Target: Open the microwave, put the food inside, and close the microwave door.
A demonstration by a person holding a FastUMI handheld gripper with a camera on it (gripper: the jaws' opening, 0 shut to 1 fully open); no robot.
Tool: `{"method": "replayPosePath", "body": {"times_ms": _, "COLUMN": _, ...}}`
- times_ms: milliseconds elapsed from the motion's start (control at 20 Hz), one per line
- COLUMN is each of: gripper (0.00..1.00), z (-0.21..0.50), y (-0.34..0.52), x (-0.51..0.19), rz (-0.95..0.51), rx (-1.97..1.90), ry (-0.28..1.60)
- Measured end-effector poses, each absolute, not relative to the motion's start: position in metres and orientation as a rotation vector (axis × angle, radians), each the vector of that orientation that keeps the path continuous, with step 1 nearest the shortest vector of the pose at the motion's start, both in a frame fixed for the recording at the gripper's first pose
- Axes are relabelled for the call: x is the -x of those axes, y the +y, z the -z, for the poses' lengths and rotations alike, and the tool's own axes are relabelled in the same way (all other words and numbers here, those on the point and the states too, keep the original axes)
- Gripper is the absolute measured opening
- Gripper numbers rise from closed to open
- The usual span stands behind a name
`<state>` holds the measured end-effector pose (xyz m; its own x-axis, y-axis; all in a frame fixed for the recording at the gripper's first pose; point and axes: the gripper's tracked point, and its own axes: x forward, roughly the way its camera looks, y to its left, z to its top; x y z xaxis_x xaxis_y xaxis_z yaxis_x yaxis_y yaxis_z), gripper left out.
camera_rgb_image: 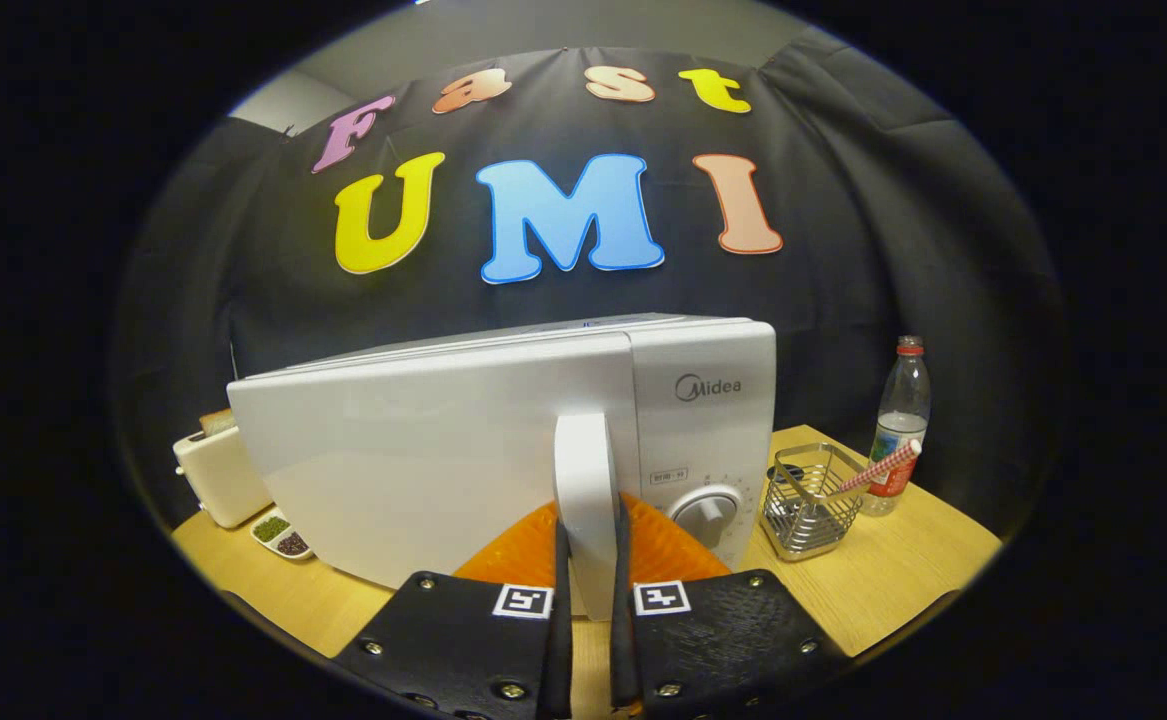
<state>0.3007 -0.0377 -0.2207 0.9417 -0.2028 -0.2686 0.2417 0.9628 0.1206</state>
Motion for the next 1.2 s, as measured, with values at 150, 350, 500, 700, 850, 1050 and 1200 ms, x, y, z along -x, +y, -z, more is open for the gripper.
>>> {"method": "replayPosePath", "body": {"times_ms": 150, "gripper": 0.15, "z": 0.214, "y": -0.018, "x": -0.269, "rz": 0.188, "rx": -0.132, "ry": 0.244}}
{"method": "replayPosePath", "body": {"times_ms": 350, "gripper": 0.15, "z": 0.211, "y": 0.005, "x": -0.235, "rz": 0.125, "rx": -0.139, "ry": 0.244}}
{"method": "replayPosePath", "body": {"times_ms": 500, "gripper": 0.15, "z": 0.207, "y": 0.026, "x": -0.211, "rz": 0.082, "rx": -0.155, "ry": 0.241}}
{"method": "replayPosePath", "body": {"times_ms": 700, "gripper": 0.15, "z": 0.201, "y": 0.066, "x": -0.177, "rz": 0.015, "rx": -0.135, "ry": 0.225}}
{"method": "replayPosePath", "body": {"times_ms": 850, "gripper": 0.14, "z": 0.197, "y": 0.101, "x": -0.155, "rz": -0.029, "rx": -0.107, "ry": 0.204}}
{"method": "replayPosePath", "body": {"times_ms": 1050, "gripper": 0.14, "z": 0.192, "y": 0.150, "x": -0.131, "rz": -0.080, "rx": -0.095, "ry": 0.188}}
{"method": "replayPosePath", "body": {"times_ms": 1200, "gripper": 0.14, "z": 0.190, "y": 0.192, "x": -0.119, "rz": -0.120, "rx": -0.103, "ry": 0.181}}
